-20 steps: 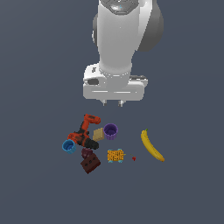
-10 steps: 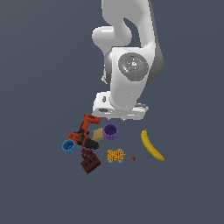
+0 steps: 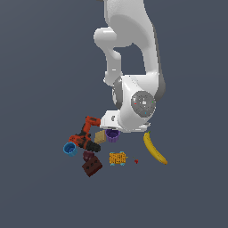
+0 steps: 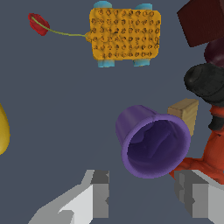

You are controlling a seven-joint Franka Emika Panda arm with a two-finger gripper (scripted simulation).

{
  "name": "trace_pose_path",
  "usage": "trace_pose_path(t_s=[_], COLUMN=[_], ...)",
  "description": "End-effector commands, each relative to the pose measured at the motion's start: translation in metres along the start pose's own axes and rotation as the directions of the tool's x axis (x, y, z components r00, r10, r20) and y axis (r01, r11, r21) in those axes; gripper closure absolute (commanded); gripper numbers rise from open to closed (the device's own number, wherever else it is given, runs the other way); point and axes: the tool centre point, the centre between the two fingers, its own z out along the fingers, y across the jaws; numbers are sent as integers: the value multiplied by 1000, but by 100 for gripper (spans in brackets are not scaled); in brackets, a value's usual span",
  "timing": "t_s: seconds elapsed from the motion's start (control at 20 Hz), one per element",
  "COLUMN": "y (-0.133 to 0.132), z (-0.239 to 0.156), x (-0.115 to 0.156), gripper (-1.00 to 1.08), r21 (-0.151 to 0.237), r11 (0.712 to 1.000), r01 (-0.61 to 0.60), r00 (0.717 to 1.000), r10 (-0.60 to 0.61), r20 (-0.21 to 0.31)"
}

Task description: Pick up a designated object from a clutter of objects.

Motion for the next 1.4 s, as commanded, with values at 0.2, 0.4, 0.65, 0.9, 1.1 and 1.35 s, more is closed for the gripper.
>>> trace_pose_path(t_s=[0.2,0.4,0.65,0.9,1.1,1.35], y=[-6,-6,-6,-6,-6,-6], z=[20,20,33,49,50,50], x=[3,3,2,1,1,1], gripper=[-20,-20,-20,-20,108,108], r21=[-20,-19,-20,-20,-20,-20], r11=[1000,1000,1000,1000,1000,1000], r01=[-1,-1,-1,-1,-1,-1], r00=[1000,1000,1000,1000,1000,1000], r10=[2,1,1,1,1,1], r20=[27,27,28,28,28,28])
